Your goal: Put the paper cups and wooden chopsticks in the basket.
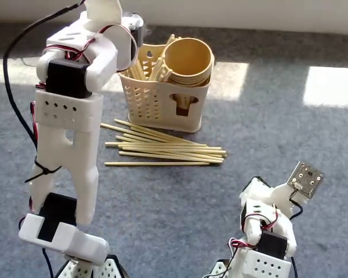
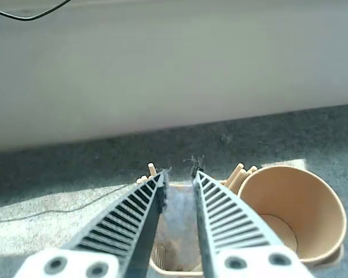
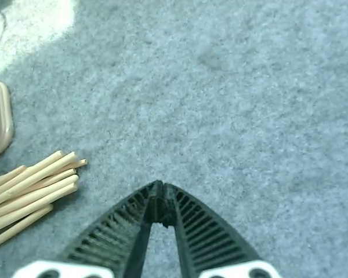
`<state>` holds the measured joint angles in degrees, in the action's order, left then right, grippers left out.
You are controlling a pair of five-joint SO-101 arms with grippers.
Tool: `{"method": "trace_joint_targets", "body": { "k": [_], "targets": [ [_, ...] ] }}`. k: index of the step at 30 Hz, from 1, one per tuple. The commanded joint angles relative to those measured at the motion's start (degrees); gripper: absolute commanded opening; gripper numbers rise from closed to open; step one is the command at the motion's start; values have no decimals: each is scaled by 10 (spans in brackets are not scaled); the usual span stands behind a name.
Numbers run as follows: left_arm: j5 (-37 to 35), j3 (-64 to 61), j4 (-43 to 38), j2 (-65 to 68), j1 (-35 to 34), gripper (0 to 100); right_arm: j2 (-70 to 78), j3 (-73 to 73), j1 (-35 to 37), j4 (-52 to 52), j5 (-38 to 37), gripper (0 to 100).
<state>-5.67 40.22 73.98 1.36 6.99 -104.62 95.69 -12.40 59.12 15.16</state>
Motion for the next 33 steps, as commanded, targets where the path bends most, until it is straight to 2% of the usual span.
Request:
{"method": "trace_joint_targets", "body": {
  "k": [1, 10, 20, 25, 33],
  "targets": [
    [0, 51, 59, -12, 28, 91, -6, 60, -4, -18, 1, 6],
    [1, 107, 163, -12, 64, 91, -6, 60, -5, -18, 1, 6],
    [129, 94, 266, -7, 202, 91, -6, 60, -5, -17, 1, 6],
    [171, 0, 265, -11, 243, 91, -6, 60, -6, -17, 1, 6],
    [300, -175, 259, -6, 299, 81, -6, 60, -7, -16, 1, 6]
  ]
}}
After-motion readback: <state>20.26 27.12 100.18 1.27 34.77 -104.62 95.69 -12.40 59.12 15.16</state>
